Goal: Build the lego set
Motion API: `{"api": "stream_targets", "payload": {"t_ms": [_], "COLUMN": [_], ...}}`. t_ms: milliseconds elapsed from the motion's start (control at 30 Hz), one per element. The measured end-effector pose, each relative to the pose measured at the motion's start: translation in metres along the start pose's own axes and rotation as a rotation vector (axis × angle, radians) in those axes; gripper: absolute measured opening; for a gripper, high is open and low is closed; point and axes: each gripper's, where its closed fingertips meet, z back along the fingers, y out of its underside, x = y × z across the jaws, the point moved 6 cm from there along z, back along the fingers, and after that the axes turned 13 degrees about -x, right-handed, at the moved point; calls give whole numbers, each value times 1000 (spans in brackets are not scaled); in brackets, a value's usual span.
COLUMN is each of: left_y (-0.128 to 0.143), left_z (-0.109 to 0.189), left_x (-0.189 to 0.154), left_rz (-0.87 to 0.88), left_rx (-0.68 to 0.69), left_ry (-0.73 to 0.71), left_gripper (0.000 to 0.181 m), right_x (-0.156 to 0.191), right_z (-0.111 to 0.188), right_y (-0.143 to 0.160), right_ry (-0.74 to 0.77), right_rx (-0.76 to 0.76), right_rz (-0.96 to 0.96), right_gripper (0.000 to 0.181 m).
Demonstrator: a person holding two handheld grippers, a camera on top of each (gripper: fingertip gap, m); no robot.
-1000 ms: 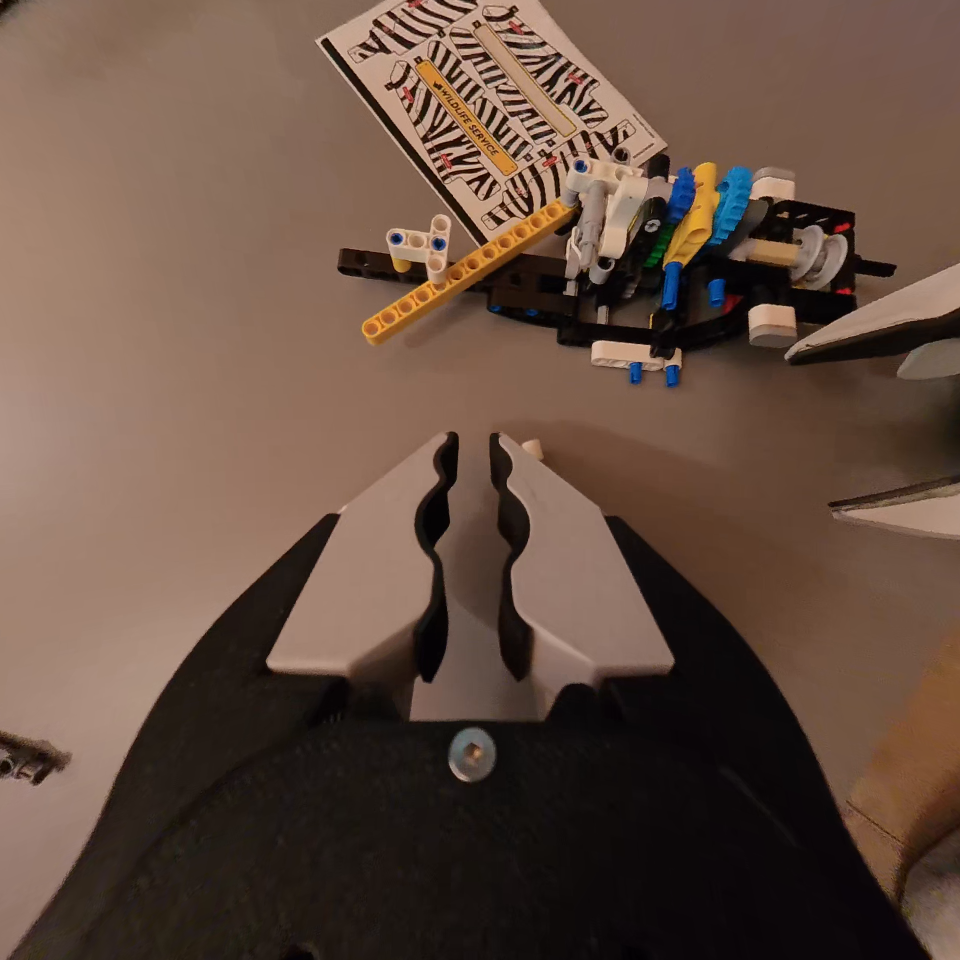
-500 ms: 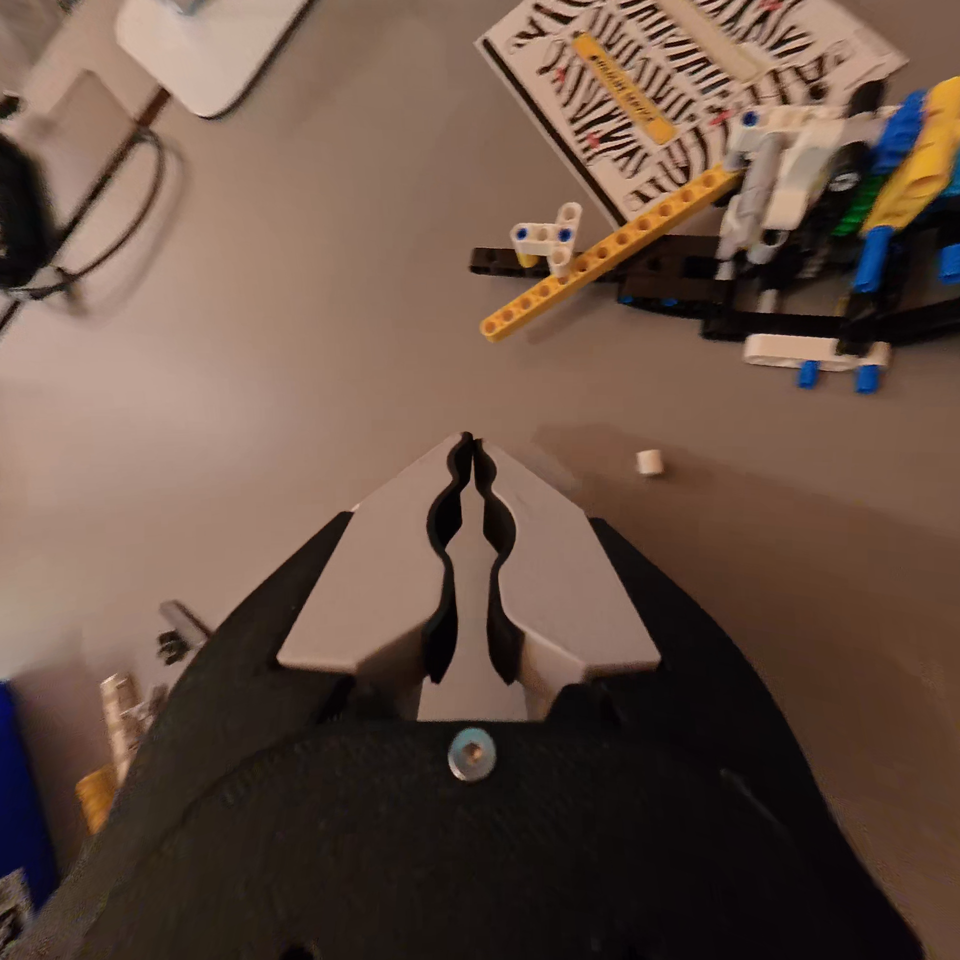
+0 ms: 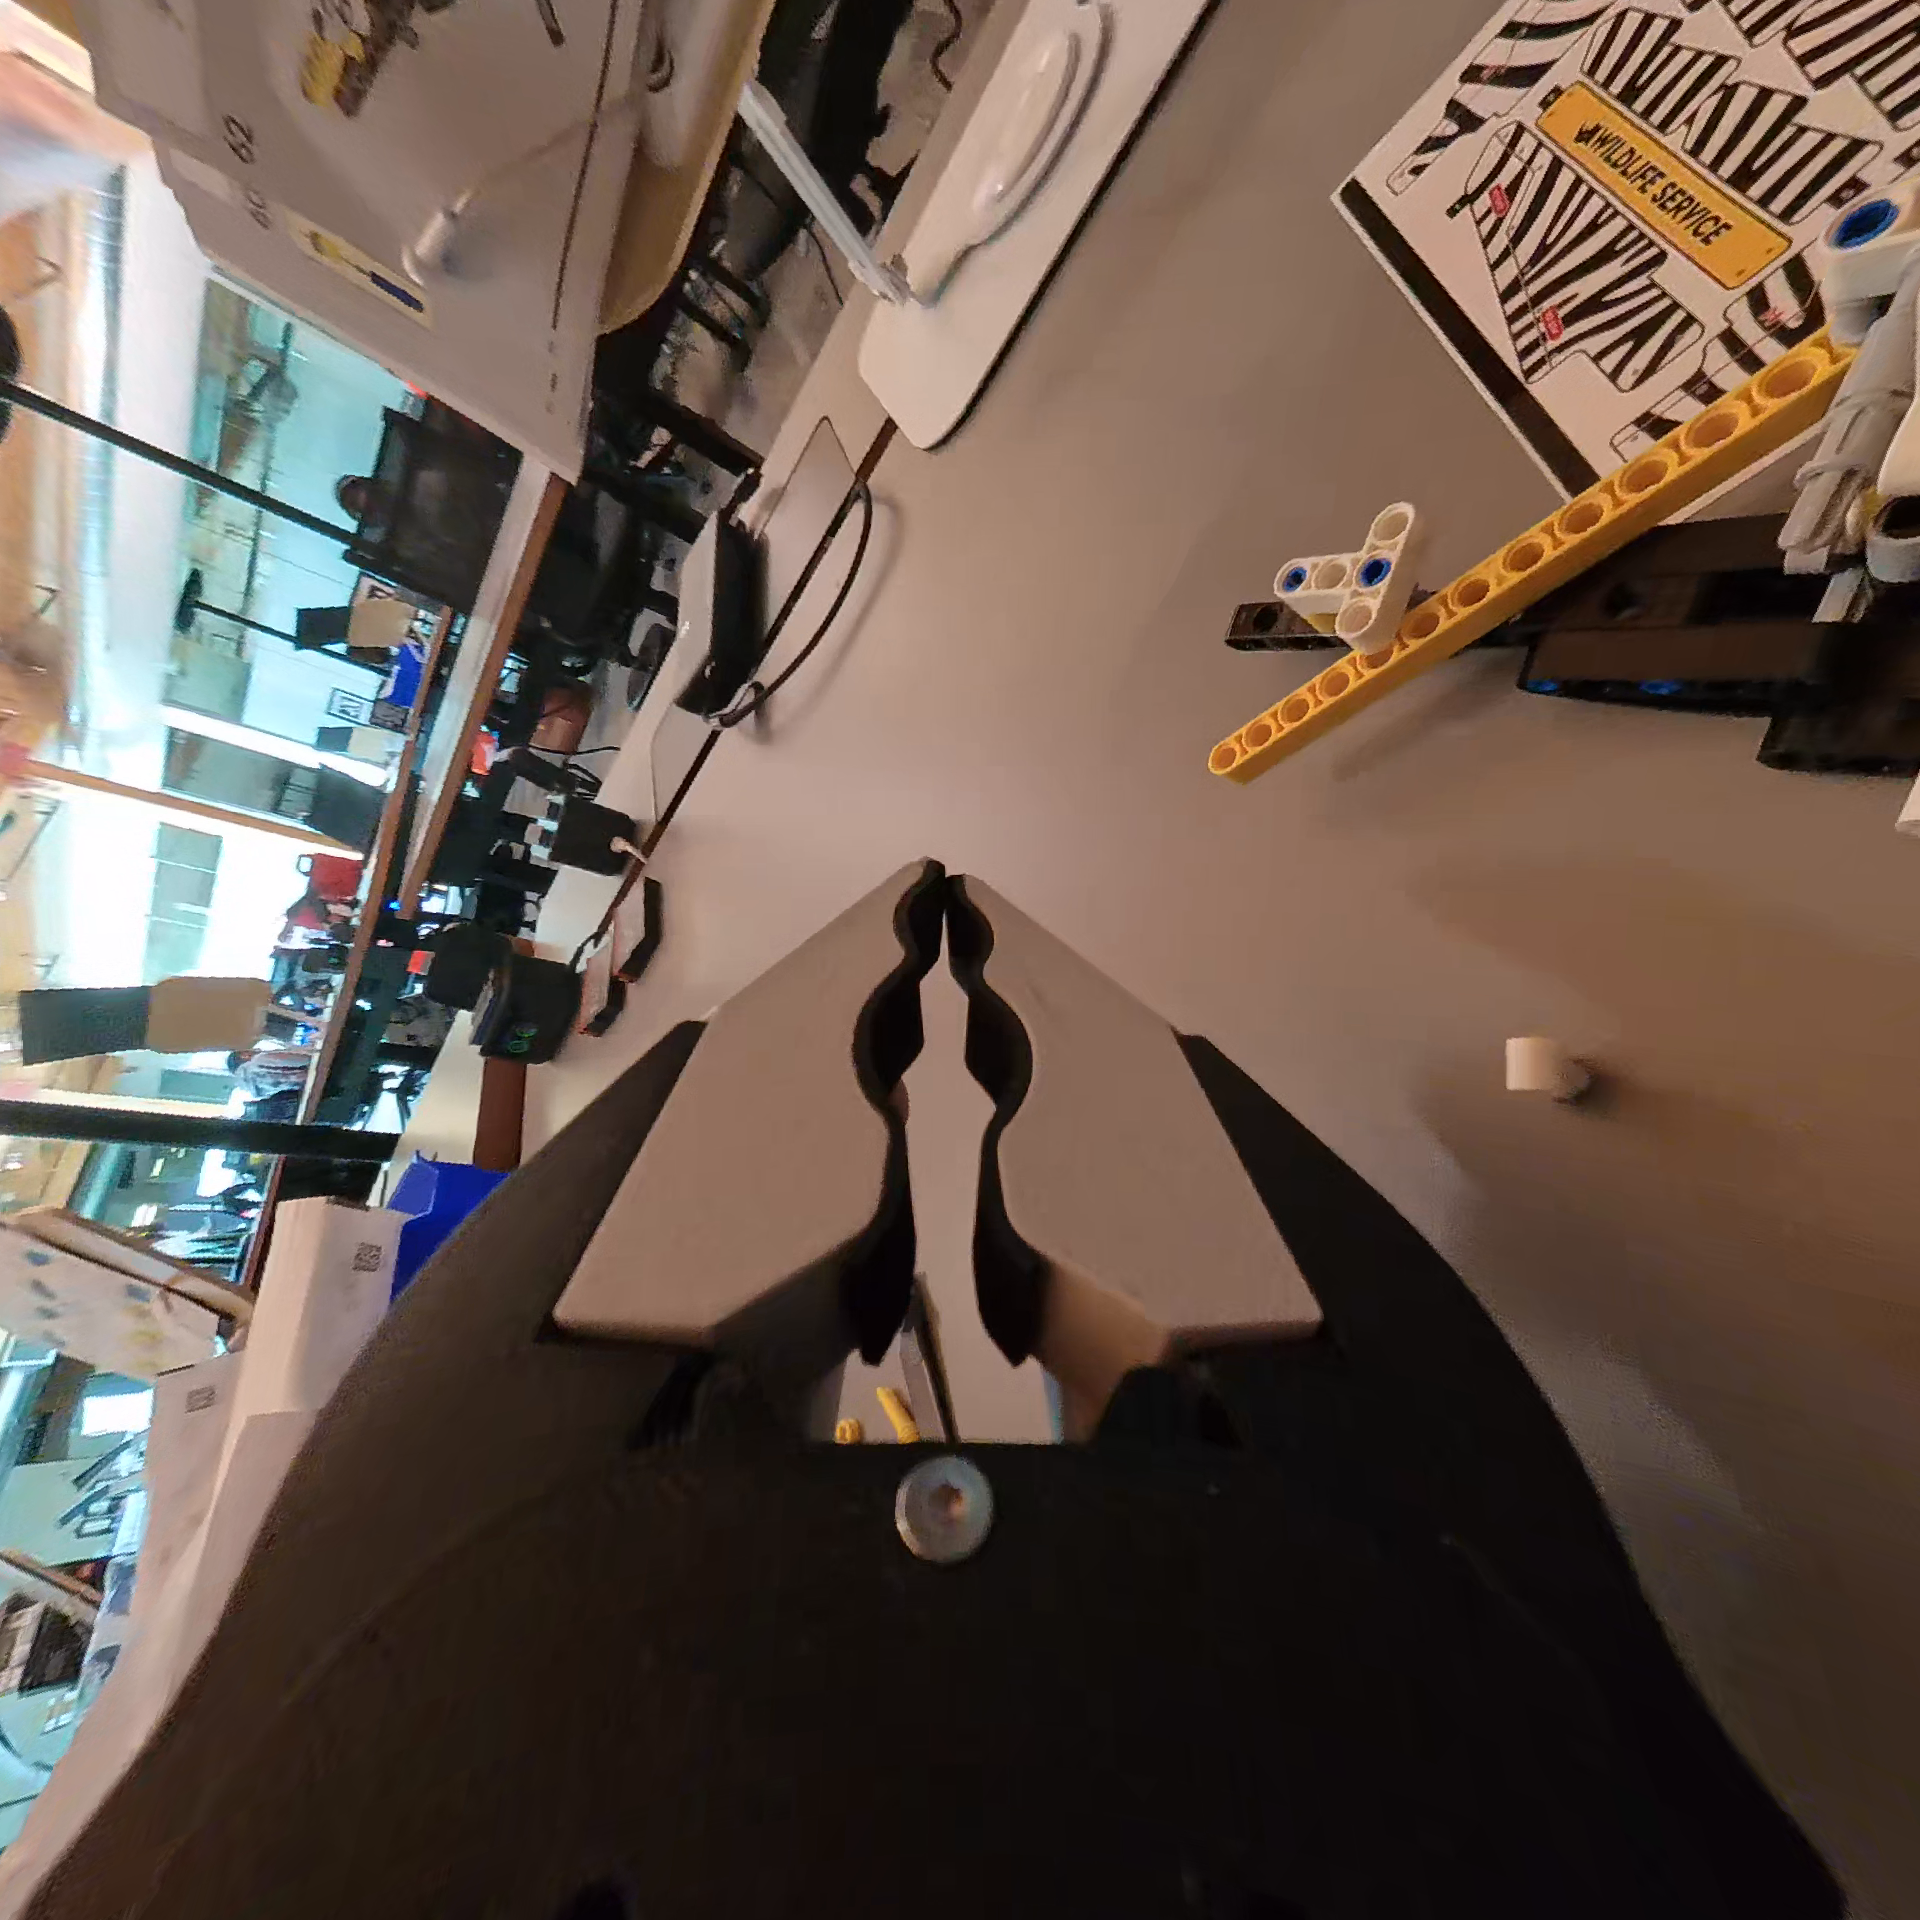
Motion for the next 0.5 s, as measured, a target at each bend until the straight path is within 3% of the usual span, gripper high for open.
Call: {"api": "stream_targets", "payload": {"t_ms": [300, 500], "left_y": [9, 10], "left_z": [-3, -4], "left_x": [13, 8], "left_rz": [-90, -69], "left_rx": [67, 84], "left_ry": [-140, -102], "left_gripper": [0, 0], "right_x": [-6, -8], "right_z": [0, 0], "right_y": [8, 5], "right_ry": [49, 31], "right_rx": [59, 49], "right_rz": [95, 60], "right_gripper": [0, 0]}}
